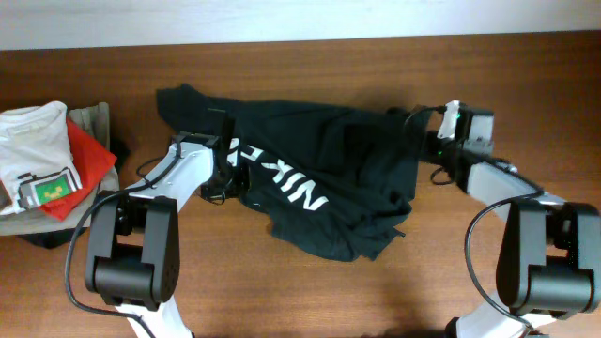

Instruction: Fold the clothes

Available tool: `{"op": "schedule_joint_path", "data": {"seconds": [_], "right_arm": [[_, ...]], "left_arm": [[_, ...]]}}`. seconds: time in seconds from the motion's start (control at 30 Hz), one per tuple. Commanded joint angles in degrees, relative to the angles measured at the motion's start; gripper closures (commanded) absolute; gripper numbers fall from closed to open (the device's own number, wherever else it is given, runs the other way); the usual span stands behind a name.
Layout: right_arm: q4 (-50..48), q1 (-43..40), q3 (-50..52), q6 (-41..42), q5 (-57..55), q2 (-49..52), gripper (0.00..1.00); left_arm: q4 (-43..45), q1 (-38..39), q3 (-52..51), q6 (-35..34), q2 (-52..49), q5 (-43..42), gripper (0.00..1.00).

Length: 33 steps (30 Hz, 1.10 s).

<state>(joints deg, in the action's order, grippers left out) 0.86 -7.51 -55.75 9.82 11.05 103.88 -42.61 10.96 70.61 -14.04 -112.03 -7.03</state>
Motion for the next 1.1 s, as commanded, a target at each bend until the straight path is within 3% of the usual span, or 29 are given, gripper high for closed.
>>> {"op": "schedule_joint_path", "data": {"seconds": [0.0,0.07,0.1,0.13,0.17,0.2,0.27,0.33,0.37,0.4,0.47,0.53,0.63,0.73,0.83,0.93,0.97,1.03,1.07], "right_arm": [[6.1,-4.8,-11.2,-0.3,-13.3,-2.6,0.96],[5.0,-7.6,-19.3,-0.3,-16.5,-2.6,0.96],[1.4,-8.0,-22.2,-0.3,-16.3,-2.6,0.91],[-3.3,-8.0,-24.5,-0.3,-16.3,-2.6,0.45],[-2.8,-8.0,-24.8,-0.4,-16.3,-2.6,0.29],[2.4,-8.4,-24.8,-0.5,-16.6,-2.6,0.20],[19.9,-9.5,-24.7,-0.5,-17.7,-2.4,0.16],[38.9,-10.1,-24.4,-0.5,-17.5,-2.2,0.13],[42.9,-10.1,-24.1,-0.5,-17.2,-2.2,0.12],[49.2,-10.1,-23.8,-0.5,-12.5,-2.2,0.12],[54.2,-10.1,-23.2,-0.5,-4.9,-2.2,0.10],[54.7,-10.1,-20.4,-0.1,5.6,-2.2,0.09],[51.4,-10.0,-15.0,2.7,5.5,-2.2,0.10],[49.2,-9.7,-12.4,2.8,5.5,-2.2,0.23],[48.1,-9.6,-11.7,4.7,3.1,-2.2,0.30],[47.1,-9.0,-11.7,5.2,2.9,-2.1,0.35],[47.1,-8.5,-11.6,6.8,1.7,-2.1,0.35],[47.1,-7.3,-11.6,9.2,-1.9,-2.1,0.35],[47.1,-7.1,-11.6,10.4,-3.6,-2.1,0.35]], "left_arm": [[1.7,-0.7,-0.3,0.0,-3.6,5.9,1.00],[4.9,-2.7,-0.3,0.3,-3.6,8.3,1.00],[8.0,-3.7,0.2,0.2,-3.6,8.3,1.00],[12.6,-4.1,0.9,0.3,-3.6,8.4,1.00],[15.3,-4.3,1.6,0.9,-3.6,8.4,1.00],[17.7,-4.7,3.2,0.9,-3.6,11.5,1.00],[18.4,-7.1,9.6,2.6,-3.6,20.3,1.00],[15.5,-11.0,17.2,5.2,-3.6,20.3,0.99],[13.3,-12.7,19.5,5.2,-3.6,18.9,0.49],[6.9,-14.2,21.6,5.2,-3.6,11.4,0.01],[-9.4,-14.3,21.9,5.1,-3.6,0.0,0.01],[-24.7,-13.9,21.7,5.2,-3.6,-2.2,0.01],[-29.7,-13.9,19.5,4.5,-3.6,-4.2,0.01],[-22.8,-13.9,12.6,4.4,-3.6,-9.0,0.01],[-9.8,-11.7,4.2,4.3,-3.6,-13.4,0.04],[-3.8,-8.5,1.6,4.3,-3.7,-9.2,0.10],[-3.1,-8.3,1.6,4.3,-3.7,-8.1,0.24],[-2.3,-8.5,1.6,4.3,-3.7,-7.9,0.62],[-2.3,-8.8,1.6,4.3,-3.7,-6.5,0.75]]}}
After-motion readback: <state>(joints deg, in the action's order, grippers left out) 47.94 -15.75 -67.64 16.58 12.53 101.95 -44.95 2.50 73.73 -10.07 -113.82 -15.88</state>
